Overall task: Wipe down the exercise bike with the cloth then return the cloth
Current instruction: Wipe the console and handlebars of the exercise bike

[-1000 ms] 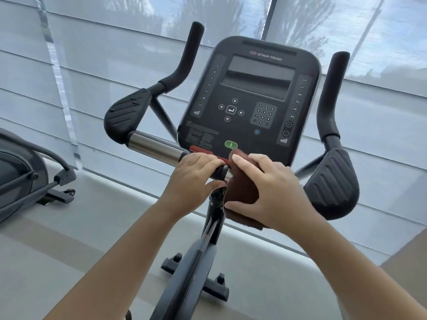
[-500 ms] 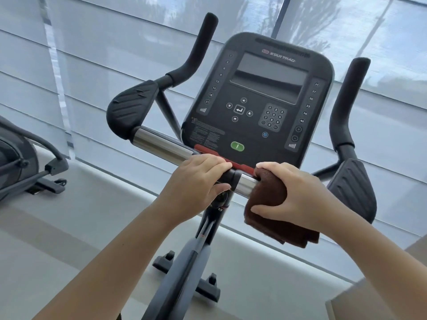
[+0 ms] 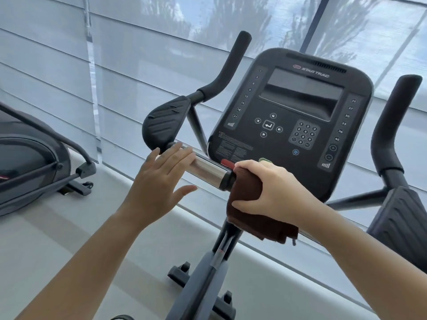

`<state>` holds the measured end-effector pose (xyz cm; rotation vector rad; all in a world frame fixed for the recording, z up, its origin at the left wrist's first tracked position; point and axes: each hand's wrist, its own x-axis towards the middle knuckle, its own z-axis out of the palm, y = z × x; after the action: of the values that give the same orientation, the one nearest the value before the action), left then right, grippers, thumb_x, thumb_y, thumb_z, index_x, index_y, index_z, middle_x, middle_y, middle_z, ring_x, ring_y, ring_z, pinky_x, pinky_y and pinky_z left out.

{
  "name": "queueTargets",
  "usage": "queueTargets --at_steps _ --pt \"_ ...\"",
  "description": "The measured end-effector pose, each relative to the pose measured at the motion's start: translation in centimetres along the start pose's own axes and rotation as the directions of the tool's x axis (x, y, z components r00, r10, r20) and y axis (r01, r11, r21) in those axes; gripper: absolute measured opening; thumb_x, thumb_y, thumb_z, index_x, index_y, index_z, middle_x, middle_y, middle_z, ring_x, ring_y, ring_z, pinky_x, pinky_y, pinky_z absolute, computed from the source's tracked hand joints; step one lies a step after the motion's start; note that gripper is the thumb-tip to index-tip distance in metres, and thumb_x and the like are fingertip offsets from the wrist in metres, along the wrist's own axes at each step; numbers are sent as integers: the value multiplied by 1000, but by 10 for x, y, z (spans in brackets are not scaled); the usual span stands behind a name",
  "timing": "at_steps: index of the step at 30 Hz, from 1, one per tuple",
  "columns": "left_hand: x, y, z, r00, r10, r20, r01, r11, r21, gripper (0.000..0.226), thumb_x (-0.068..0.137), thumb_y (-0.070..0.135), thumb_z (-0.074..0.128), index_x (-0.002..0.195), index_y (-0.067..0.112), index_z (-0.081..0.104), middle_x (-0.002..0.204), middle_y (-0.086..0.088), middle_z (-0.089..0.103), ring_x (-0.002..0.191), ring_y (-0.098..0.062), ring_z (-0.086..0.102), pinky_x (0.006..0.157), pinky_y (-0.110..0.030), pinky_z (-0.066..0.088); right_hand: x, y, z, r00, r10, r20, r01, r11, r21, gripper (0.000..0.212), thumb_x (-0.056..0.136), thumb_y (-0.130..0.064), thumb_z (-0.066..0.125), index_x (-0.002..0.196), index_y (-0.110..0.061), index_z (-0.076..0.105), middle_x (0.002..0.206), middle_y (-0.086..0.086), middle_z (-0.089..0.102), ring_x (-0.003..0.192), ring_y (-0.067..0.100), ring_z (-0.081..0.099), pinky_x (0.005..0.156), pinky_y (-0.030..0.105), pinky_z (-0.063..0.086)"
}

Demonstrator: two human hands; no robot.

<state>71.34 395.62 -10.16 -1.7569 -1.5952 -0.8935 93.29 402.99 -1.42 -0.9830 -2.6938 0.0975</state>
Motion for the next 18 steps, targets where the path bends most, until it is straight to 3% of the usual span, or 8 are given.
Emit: queueTargets --at_steps 4,9,14,18 --pt "1 -28 -4 1000 5 -18 -3 998 59 55 84 41 54 125 4 49 132 -12 52 128 -27 41 102 -45 28 25 -22 12 994 -24 -109 42 984 171 70 61 -56 66 124 -41 42 109 -6 54 101 16 50 88 29 39" --pt "6 -46 -2 999 -20 -29 21 999 31 57 69 18 78 119 0 57 125 -13 58 115 -29 55 92 -39 42 83 -65 32 998 -54 -34 57 995 83 77 68 -54 69 134 -33 36 116 1 52 106 21 50 81 24 31" --pt "3 -60 5 998 -34 -45 27 989 -149 50 81 24 68 125 6 54 132 -5 53 121 -20 49 97 -38 43 67 -45 23 998 -66 20 67 998 -10 76 59 -62 63 127 -43 35 106 -8 52 99 18 52 77 25 34" --pt "3 -68 13 997 -25 -74 7 972 -235 46 87 31 55 126 7 53 133 -3 51 124 -17 45 100 -36 40 65 -42 20 999 -47 -8 47 999 11 77 50 -69 57 121 -46 40 105 -13 57 99 14 53 78 25 35"
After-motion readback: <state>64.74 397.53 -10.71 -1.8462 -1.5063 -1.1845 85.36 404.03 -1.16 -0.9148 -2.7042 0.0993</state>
